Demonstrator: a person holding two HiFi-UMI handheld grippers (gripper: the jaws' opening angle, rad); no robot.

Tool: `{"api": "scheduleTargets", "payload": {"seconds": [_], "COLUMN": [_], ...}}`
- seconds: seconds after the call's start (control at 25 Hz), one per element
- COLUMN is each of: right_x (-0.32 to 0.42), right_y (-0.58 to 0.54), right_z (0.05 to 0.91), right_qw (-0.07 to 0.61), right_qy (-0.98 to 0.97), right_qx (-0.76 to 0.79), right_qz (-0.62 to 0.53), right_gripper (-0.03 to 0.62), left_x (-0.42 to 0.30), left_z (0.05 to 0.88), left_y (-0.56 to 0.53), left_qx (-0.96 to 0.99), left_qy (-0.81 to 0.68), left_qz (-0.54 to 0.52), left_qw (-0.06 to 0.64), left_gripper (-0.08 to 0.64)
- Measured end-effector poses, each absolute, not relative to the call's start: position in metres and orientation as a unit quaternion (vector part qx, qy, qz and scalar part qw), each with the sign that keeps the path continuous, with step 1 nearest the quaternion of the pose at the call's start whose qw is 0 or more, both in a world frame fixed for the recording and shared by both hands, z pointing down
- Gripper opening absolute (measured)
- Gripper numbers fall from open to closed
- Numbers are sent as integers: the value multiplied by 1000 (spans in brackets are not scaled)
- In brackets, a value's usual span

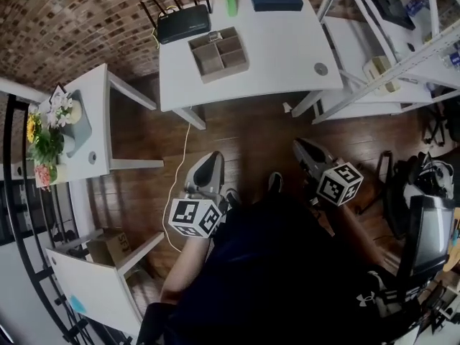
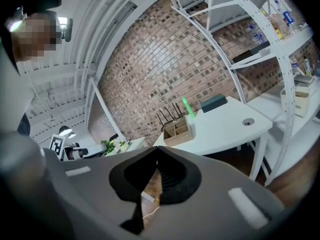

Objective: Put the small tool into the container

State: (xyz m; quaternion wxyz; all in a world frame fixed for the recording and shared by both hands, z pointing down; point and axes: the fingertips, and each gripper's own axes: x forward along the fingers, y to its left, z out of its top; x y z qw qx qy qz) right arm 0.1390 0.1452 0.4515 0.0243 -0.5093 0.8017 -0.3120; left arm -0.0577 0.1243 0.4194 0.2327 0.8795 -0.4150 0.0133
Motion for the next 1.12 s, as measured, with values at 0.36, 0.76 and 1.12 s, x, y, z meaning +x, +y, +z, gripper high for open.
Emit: {"api": "scheduleTargets", "payload": {"seconds": [0.36,0.76,1.12], "right_x": [51,42,103], "right_y": [170,167,180], "right_z": [455,440,446], "right_qw": [-34,-20,-1], "right_qy": [803,828,814], "right_qx": [-516,-489,-512], "right_qz": [-296,-273,-275], "right_gripper": [11,9,9], "left_x": [-139,-132,-66], "left_z": [466,433,419], "left_y": [156,152,167], "left_qx": [870,874,885], "left_qy": [-405,-415,-396], "left_qz": [35,14,28], "left_qw": [280,253,241], "left_gripper": [6,6,5]}}
